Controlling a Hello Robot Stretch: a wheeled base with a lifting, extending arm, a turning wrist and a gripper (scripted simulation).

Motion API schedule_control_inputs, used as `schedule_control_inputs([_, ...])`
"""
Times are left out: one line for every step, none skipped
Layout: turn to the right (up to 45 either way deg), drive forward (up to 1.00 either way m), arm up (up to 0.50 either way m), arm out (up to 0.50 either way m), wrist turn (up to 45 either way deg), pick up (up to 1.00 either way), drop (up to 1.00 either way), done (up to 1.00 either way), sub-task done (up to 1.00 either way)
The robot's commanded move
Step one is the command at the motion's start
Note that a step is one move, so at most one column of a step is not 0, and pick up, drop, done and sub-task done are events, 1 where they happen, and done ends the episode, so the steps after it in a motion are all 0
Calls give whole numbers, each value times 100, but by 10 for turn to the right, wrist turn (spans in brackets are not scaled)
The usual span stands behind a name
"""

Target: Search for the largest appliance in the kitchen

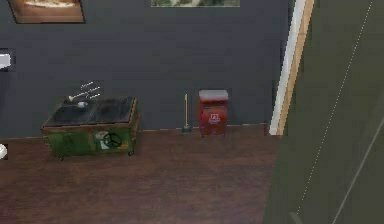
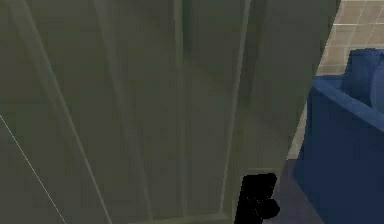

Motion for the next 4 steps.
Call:
schedule_control_inputs([30,0,0,0,0,0,0,0,0])
schedule_control_inputs([0,75,0,0,0,0,0,0,0])
schedule_control_inputs([210,0,0,0,0,0,0,0,0])
schedule_control_inputs([0,100,0,0,0,0,0,0,0])
